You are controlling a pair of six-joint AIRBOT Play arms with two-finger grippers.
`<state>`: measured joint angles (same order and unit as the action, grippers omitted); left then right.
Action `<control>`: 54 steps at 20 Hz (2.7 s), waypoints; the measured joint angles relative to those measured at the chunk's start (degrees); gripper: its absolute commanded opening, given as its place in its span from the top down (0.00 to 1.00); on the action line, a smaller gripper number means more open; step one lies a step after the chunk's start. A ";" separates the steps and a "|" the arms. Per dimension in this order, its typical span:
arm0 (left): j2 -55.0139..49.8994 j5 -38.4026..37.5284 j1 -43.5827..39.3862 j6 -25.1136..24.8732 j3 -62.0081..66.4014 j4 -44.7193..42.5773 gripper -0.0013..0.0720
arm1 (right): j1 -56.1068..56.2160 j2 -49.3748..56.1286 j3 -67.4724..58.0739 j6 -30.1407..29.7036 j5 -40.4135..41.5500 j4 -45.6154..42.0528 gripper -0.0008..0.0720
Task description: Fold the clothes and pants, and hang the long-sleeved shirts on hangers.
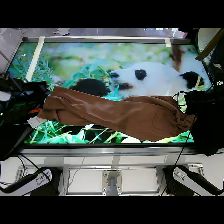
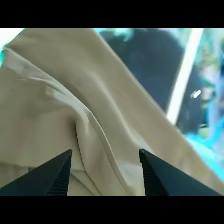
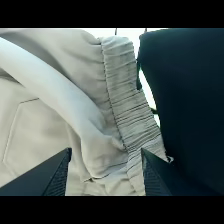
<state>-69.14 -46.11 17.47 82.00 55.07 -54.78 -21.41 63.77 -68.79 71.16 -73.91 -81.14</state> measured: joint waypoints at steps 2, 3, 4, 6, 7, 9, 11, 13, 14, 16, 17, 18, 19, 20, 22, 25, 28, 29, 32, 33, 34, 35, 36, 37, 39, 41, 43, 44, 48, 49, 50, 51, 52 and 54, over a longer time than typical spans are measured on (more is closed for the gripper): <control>-4.48 -3.34 -2.34 4.35 4.37 -7.63 0.30 | 0.00 0.00 0.00 -0.15 0.48 -0.09 0.32; -6.34 -5.49 -3.10 6.78 6.43 -11.54 0.30 | 0.00 0.00 0.00 -0.17 0.76 -0.15 0.32; -8.20 -7.76 -3.76 9.42 8.48 -15.37 0.30 | 0.00 0.00 0.00 -0.20 1.03 -0.22 0.32; -11.23 -10.23 -4.74 13.75 11.82 -20.37 0.30 | 0.00 0.07 0.00 -0.24 1.51 -0.17 0.32; -12.59 -10.64 -5.27 15.21 13.18 -21.81 0.30 | 0.00 0.04 0.00 -0.24 1.66 -0.09 0.32; -15.26 -10.75 -6.60 17.38 15.58 -23.63 0.30 | 0.00 0.07 0.07 -0.26 2.34 0.13 0.32; -17.90 -10.23 -7.85 19.74 17.22 -25.05 0.30 | 0.00 0.07 0.07 -0.31 2.78 0.28 0.32; -20.39 -9.92 -8.90 21.24 18.16 -25.59 0.31 | 0.00 0.07 0.07 -0.31 2.93 0.37 0.32; -21.42 -9.92 -9.25 21.64 18.45 -25.75 0.31 | 0.00 0.07 0.07 -0.31 3.04 0.39 0.32; -23.10 -9.44 -9.70 22.56 18.86 -26.01 0.46 | 0.00 0.07 0.07 -0.31 3.15 0.44 0.32; -23.67 -9.03 -9.86 22.95 18.97 -26.01 0.69 | 0.00 0.07 0.07 -0.31 3.23 0.44 0.32; -24.06 -8.24 -9.99 23.28 19.08 -25.99 0.93 | 0.00 0.07 0.07 -0.31 3.28 0.46 0.32; -24.37 -7.56 -10.08 23.69 19.15 -25.94 0.96 | 0.00 0.07 0.07 -0.31 3.39 0.48 0.32; -24.57 -6.84 -10.12 23.93 19.19 -25.86 0.97 | 0.00 0.07 0.07 -0.31 3.45 0.48 0.32; -24.70 -5.75 -10.19 24.15 19.32 -24.81 0.97 | 0.00 0.07 0.07 -0.31 3.50 0.48 0.32; -23.08 -5.38 -10.05 23.37 19.56 -23.93 0.97 | 0.00 0.07 0.07 -0.31 3.15 -0.83 0.32; -17.94 -7.04 -9.31 20.37 19.69 -23.91 0.97 | -0.02 0.07 0.07 -0.37 0.85 -4.15 0.32; -15.69 -8.41 -9.18 19.47 19.69 -24.92 0.97 | -0.07 0.07 0.15 -0.83 -0.35 -4.98 0.32; -7.17 -13.73 -8.55 17.86 19.41 -32.06 0.97 | -1.70 -0.15 2.03 -1.86 -2.93 -5.68 0.32; -4.15 -15.69 -8.15 17.46 18.80 -34.34 0.97 | -2.86 -0.26 3.48 -2.12 -3.30 -5.73 0.32; -0.74 -17.62 -7.56 17.14 17.53 -36.39 0.97 | -4.17 -0.42 5.07 -2.36 -3.69 -5.70 0.32; 2.47 -19.30 -6.88 17.03 15.74 -37.86 0.97 | -5.88 -0.55 7.02 -2.58 -3.98 -5.68 0.32; 5.95 -20.74 -6.03 17.00 13.20 -39.15 0.97 | -7.48 -0.57 8.96 -2.73 -4.04 -5.55 0.32; 9.14 -21.81 -5.29 16.92 10.32 -40.00 0.97 | -9.14 -0.66 11.17 -2.89 -3.87 -4.72 0.32; 15.39 -23.41 -4.09 16.76 3.67 -41.09 0.97 | -11.67 -0.66 15.63 -3.54 -2.34 -1.77 0.32; 20.72 -24.74 -3.41 16.68 -2.73 -41.79 0.97 | -13.03 -0.70 19.87 -5.42 -0.35 3.04 0.31; 24.79 -25.66 -3.08 16.59 -7.69 -42.21 0.97 | -13.81 -0.42 22.95 -6.99 2.27 7.06 0.27; 26.18 -25.77 -2.97 16.59 -9.46 -42.29 0.97 | -14.05 -0.02 23.91 -7.52 3.72 8.63 0.27; 28.81 -26.27 -2.73 16.59 -12.57 -42.60 0.97 | -14.45 2.36 25.70 -8.66 8.57 11.82 0.79; 29.09 -26.25 -2.73 16.59 -12.94 -42.66 0.97 | -14.51 2.93 25.88 -8.74 9.42 12.24 0.94; 29.29 -25.88 -2.73 16.59 -13.11 -42.82 0.97 | -14.58 3.37 25.90 -8.83 10.19 12.46 0.95; 29.42 -25.24 -2.60 16.59 -13.14 -43.12 0.97 | -14.58 3.61 25.55 -8.94 10.82 12.57 0.95; 29.51 -24.57 -2.36 16.59 -12.87 -43.34 0.97 | -14.58 3.69 24.81 -9.03 11.04 12.66 0.95; 29.64 -23.28 -1.36 16.57 -11.28 -43.54 0.97 | -14.62 3.28 22.01 -9.07 11.23 12.22 0.95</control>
<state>-39.51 -69.38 16.12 98.56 43.79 -98.32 -36.03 67.05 -46.78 62.08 -62.67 -68.93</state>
